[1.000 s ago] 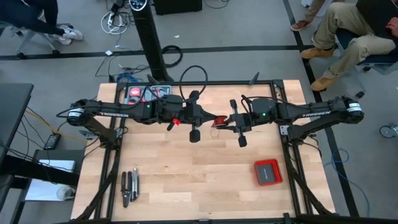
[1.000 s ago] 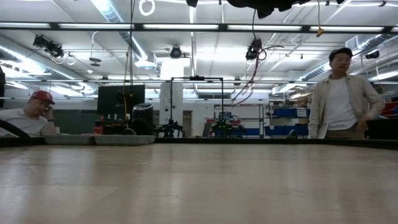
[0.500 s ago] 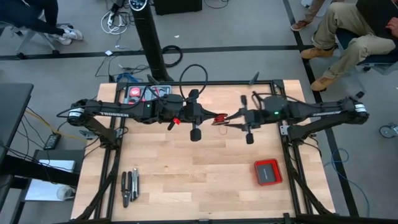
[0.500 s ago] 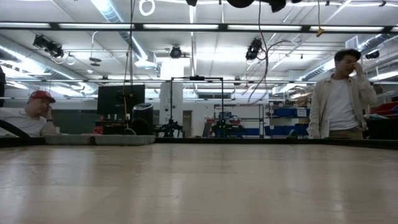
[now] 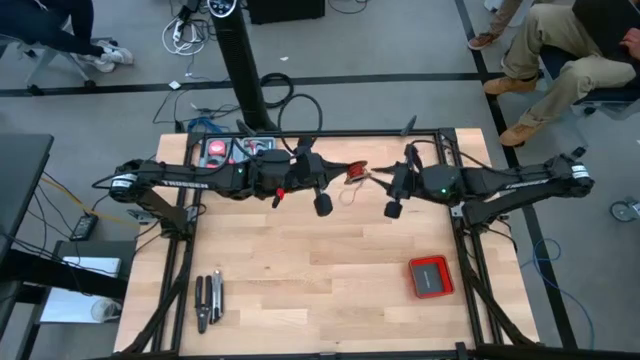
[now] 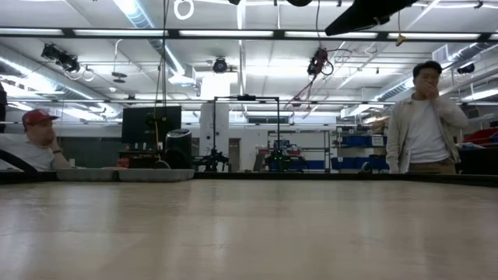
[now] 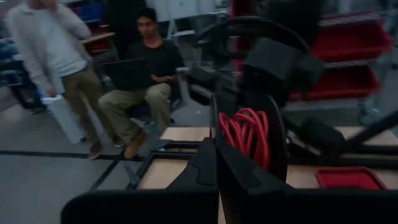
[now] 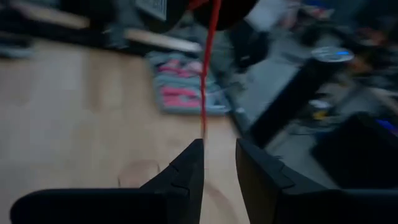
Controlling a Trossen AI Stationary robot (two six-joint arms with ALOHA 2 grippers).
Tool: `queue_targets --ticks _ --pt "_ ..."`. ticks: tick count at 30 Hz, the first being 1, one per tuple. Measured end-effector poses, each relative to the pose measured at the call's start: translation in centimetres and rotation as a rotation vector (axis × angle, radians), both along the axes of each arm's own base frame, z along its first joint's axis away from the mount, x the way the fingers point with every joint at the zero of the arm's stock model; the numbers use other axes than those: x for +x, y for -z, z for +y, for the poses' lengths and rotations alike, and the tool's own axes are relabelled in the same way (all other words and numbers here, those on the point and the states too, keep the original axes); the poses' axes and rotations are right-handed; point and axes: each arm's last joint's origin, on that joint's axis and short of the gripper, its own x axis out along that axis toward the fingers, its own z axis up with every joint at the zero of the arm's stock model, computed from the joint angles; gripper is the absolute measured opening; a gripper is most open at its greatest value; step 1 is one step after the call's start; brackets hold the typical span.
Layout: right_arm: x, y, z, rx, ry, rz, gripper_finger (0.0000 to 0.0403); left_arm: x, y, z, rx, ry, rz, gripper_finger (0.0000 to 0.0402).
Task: Coil cords
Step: Coil the red wire onto the spool
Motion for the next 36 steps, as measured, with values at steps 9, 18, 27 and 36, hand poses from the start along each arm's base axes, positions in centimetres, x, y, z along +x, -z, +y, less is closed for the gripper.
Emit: queue_targets --ticks 9,18,27,36 --pt "0.6 1.2 -0.1 -0.126 0.204 -0.136 0.0089 0.1 1.9 1.0 -0.017 -0.092 -0.153 0.0000" --pt "0.8 3.0 -0.9 -0.152 0.297 -0.200 0.0089 -1.2 5.1 4.6 0.028 -0.129 -0.336 0.0000" --pt "3.8 5.1 -1.0 -0.187 0.350 -0.161 0.0089 -1.6 5.4 5.6 0.010 -0.109 -0.388 0.0000" --pt "6.1 4.8 -1.6 -0.212 0.450 -0.235 0.0089 -1.8 5.4 6.4 -0.029 -0.124 -0.404 0.0000"
